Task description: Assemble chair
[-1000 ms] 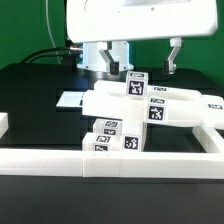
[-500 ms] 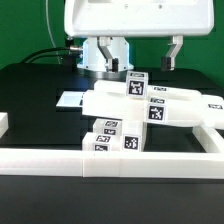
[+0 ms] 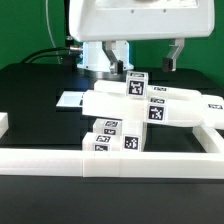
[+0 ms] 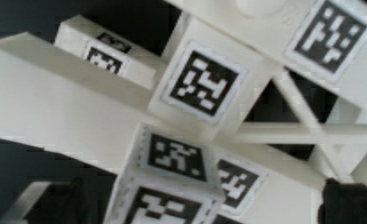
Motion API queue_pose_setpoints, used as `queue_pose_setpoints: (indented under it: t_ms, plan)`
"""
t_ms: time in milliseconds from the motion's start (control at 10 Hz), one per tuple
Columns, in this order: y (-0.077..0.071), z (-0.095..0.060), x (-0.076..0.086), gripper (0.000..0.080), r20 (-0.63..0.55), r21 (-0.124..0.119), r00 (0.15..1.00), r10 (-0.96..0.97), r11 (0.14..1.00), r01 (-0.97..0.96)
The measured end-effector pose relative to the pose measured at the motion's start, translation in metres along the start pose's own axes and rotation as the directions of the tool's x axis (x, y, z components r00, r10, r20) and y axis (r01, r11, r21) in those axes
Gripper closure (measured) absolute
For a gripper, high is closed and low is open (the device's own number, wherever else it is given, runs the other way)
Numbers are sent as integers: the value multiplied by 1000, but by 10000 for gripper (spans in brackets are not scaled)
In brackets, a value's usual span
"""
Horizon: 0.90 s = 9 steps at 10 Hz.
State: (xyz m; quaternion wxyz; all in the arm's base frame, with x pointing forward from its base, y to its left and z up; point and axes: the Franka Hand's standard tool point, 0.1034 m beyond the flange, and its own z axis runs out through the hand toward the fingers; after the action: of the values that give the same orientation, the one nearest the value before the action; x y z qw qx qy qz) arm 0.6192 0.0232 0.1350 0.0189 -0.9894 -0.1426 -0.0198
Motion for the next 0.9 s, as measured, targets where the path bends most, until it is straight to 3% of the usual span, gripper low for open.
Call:
queue_pose_setpoints:
  t_ms: [300, 400, 700, 900]
  plan:
    - [0, 1, 0, 151, -2, -11, 1000, -30, 999, 30]
    - [3, 1, 0, 151, 4, -18, 992, -124, 992, 124]
    - [10, 0, -3, 151, 41, -32, 886, -462, 886, 463]
    - [15, -1, 3, 151, 58, -35, 822, -567, 821, 569]
